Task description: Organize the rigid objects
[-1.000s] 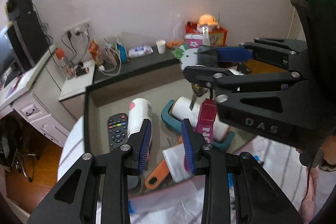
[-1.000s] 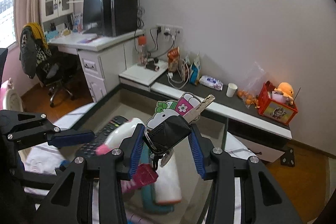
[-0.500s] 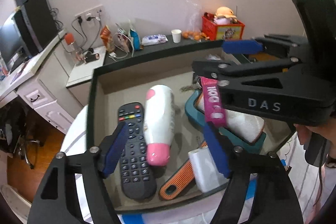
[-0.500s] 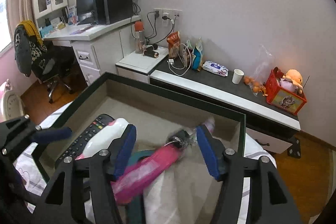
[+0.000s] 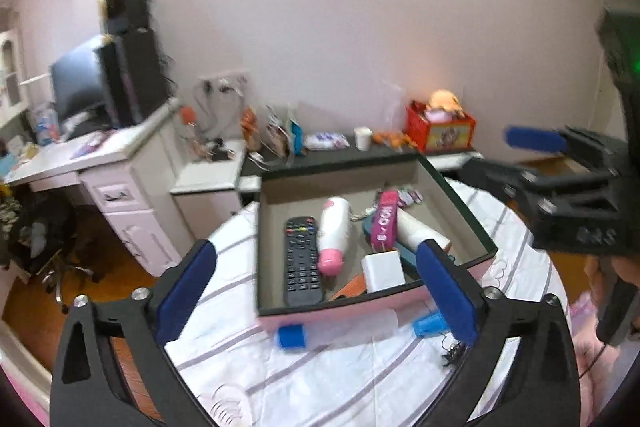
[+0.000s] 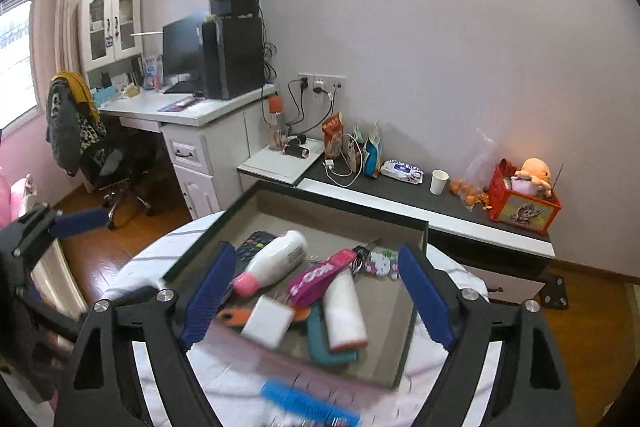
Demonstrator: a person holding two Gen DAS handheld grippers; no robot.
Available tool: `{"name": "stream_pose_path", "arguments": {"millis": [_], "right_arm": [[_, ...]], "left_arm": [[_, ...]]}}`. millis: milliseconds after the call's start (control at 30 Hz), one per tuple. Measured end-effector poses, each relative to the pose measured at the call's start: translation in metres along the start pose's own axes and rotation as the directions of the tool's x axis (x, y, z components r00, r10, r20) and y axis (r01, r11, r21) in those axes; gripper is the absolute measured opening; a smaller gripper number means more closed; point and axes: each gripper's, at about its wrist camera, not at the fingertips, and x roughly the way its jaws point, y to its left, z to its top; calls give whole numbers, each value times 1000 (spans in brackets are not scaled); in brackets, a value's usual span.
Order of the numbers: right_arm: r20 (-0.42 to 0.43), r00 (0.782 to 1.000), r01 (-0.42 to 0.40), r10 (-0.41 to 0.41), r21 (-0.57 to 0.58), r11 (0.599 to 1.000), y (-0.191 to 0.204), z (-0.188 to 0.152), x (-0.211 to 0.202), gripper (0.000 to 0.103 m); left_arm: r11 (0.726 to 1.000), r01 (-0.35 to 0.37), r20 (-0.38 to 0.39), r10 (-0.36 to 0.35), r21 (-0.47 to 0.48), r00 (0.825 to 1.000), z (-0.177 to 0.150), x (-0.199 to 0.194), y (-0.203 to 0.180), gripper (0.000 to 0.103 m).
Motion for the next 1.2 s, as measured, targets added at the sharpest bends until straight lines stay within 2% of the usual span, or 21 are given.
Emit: {"name": "stream_pose_path", "arguments": {"millis": [33,67,100,200,367,600,867,1200], "right_arm": [[10,1000,3,-3,-3,1000,4,-3,-12,92],[20,1000,11,-11,-3,1000,7,-6,-23,102],[35,999,19,-19,-4,1000,10,-8,-33,103],[65,998,25,-25,-2,1000,15,-18,-61,103],[77,995,56,-56,12,998,19,-38,-93,103],[125,988,85,-88,29,996,29,-45,-142,103],[186,977,106,-109,25,994,36,-43,-178,103],[167,978,115,-121,46,992,33,-53,-178,103]], "left_arm": [[1000,-21,17,21,-3,1000,0,-10,1,103],[999,-34,33,34,-8,999,-2,-24,1,103],[999,-41,40,42,-12,998,-4,-33,1,103],[998,-61,66,63,-27,996,-9,-62,0,103],[999,-45,96,46,-20,994,-18,-105,-11,103],[999,-51,151,50,0,987,-15,-145,-21,103],[999,-46,203,44,10,978,-12,-176,-29,103],[999,-43,185,36,30,982,-15,-175,-36,103]]}}
